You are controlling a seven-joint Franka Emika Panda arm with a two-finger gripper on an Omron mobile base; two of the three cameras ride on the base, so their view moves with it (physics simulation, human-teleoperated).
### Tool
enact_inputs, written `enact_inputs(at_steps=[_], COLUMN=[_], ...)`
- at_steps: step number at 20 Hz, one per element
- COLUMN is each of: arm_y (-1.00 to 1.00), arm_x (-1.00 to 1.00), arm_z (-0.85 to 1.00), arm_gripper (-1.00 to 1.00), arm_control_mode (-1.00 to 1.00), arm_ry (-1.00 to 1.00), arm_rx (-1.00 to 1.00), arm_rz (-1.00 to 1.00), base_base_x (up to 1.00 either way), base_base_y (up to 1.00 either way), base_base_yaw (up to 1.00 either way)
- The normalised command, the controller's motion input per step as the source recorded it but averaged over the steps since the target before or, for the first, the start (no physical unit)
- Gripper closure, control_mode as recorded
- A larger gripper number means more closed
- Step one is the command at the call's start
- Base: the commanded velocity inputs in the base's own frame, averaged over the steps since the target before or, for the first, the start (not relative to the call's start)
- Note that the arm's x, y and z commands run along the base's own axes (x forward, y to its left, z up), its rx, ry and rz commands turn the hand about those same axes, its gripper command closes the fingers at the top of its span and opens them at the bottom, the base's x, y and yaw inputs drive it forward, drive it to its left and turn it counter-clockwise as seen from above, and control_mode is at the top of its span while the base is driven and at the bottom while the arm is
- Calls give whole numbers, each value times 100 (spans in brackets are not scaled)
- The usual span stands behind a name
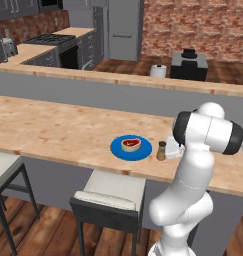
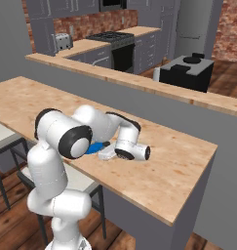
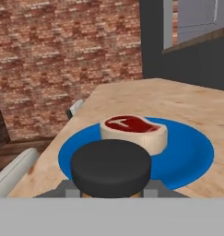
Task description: Retrieve the shaker from the cabinet and place it next the steak on a plate on the dining table.
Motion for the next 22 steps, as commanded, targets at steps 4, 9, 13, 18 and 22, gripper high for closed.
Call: enact_inputs(at_steps=[4,9,13,18,22], arm_y=[0,0,0,14,3], arm_x=[11,14,22,6,0], arm_z=[-15,-24,-25,-7,0], arm_gripper=[100,100,100,-100,-100], arm_control_mode=[-100,-100,-100,-100,-100], arm_ry=[0,0,-2,-7,-11], arm_rx=[9,4,0,0,0], arm_rz=[0,0,0,0,0], base_base_x=[0,0,0,0,0], base_base_y=[0,0,0,0,0], base_base_yaw=[0,0,0,0,0])
